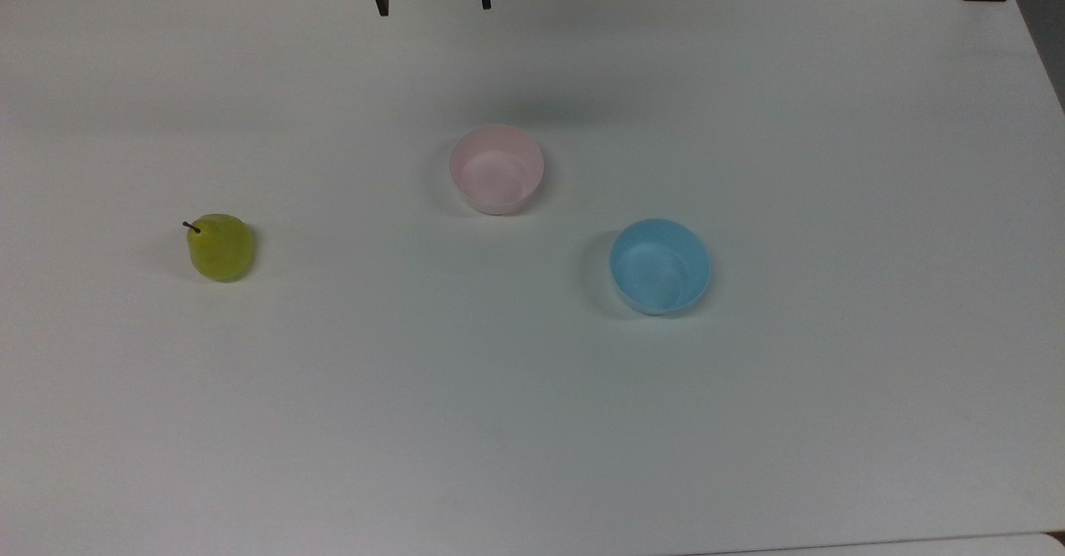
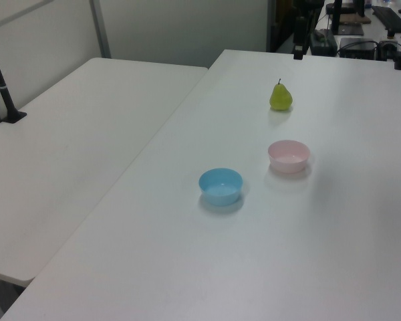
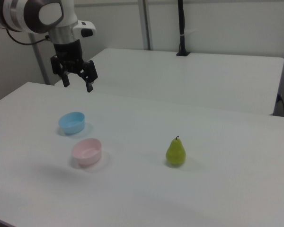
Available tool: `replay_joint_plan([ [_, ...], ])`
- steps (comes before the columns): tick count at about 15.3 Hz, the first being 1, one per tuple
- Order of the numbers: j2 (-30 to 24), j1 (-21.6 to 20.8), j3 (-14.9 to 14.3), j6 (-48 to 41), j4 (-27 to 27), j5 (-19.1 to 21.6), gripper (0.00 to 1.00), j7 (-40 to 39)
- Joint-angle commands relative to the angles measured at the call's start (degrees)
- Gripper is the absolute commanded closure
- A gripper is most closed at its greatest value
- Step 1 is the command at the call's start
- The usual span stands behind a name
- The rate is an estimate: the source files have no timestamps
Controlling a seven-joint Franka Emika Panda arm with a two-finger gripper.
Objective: Place the pear in the bowl
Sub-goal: 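Move the open gripper toward the green pear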
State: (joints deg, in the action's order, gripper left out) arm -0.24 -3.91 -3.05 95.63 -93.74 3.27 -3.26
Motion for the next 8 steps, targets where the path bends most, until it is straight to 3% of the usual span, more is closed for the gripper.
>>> replay_joint_plan([
  [1, -1.3, -0.7, -0.7, 1.8, -1.7, 1.0, 0.00, 0.6],
  [8, -1.3, -0.7, -0.7, 1.8, -1.7, 0.9, 0.00, 0.1],
])
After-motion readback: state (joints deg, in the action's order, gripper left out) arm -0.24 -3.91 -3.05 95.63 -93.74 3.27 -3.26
